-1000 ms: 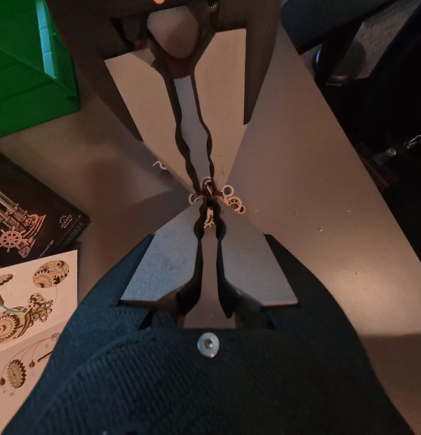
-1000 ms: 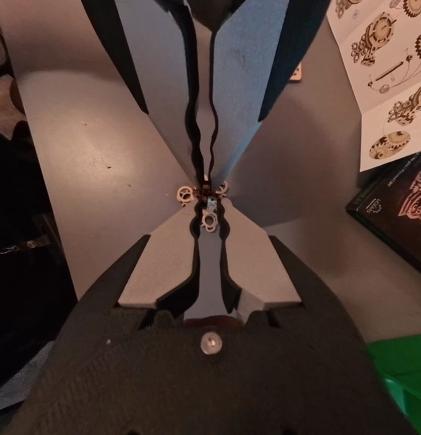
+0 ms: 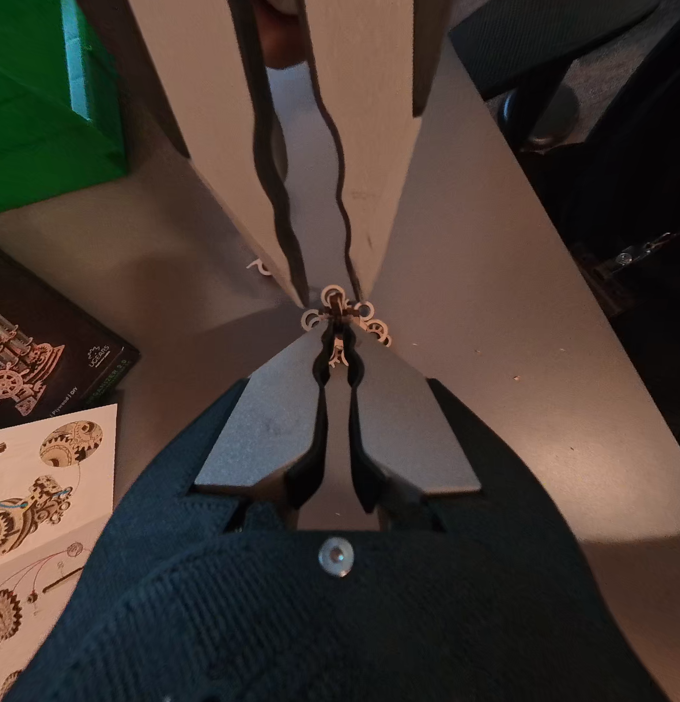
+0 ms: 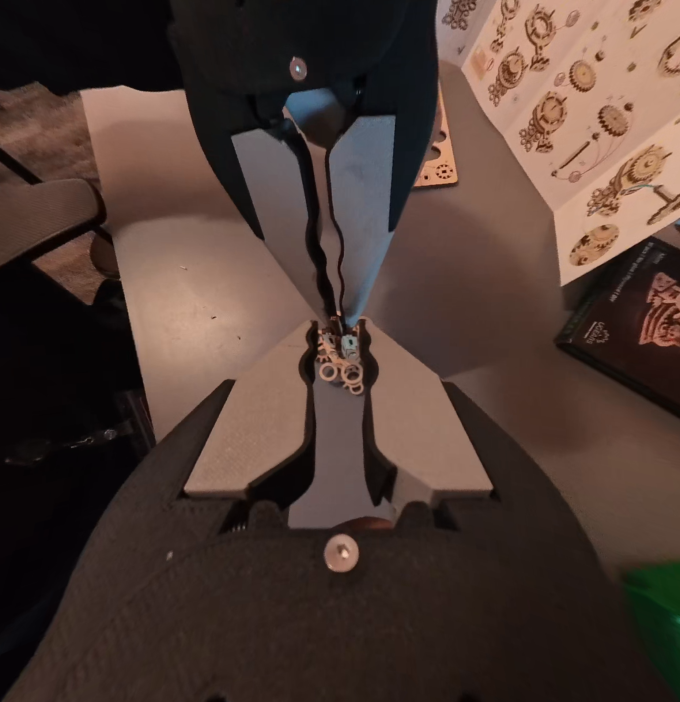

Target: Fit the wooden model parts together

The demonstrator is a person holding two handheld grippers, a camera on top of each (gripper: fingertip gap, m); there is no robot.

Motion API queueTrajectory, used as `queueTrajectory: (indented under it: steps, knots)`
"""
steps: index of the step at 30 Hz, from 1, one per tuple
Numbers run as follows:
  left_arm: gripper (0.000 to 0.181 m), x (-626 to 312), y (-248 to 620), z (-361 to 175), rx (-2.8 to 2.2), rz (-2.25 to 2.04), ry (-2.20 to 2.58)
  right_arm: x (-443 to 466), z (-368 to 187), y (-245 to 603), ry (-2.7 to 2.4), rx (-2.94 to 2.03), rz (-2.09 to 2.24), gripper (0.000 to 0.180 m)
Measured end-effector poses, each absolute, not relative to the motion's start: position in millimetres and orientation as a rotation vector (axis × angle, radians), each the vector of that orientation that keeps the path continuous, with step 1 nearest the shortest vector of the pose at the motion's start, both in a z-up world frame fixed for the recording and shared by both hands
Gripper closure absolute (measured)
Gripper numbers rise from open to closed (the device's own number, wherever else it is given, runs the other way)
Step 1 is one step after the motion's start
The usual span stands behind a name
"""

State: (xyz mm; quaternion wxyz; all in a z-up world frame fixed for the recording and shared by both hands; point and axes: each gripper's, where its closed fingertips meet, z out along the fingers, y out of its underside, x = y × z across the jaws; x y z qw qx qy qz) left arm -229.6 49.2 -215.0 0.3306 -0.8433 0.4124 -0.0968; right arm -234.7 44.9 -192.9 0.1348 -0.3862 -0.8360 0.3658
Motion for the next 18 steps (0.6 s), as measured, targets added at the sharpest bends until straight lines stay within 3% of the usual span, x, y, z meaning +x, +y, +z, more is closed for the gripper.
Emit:
queueTrajectory:
  steps: [14,18]
  knots:
    - [0.179,-226.1,51.9,-215.2,-2.201,-0.266,1.09,-233.4,-202.8,47.1,-2.491,-1.146,0.85,0.169]
    - [0.179,-226.4,52.4,-215.3,-2.205,-0.259,1.101,-232.4,-200.8,47.3,-2.514,-1.12,0.812,0.18]
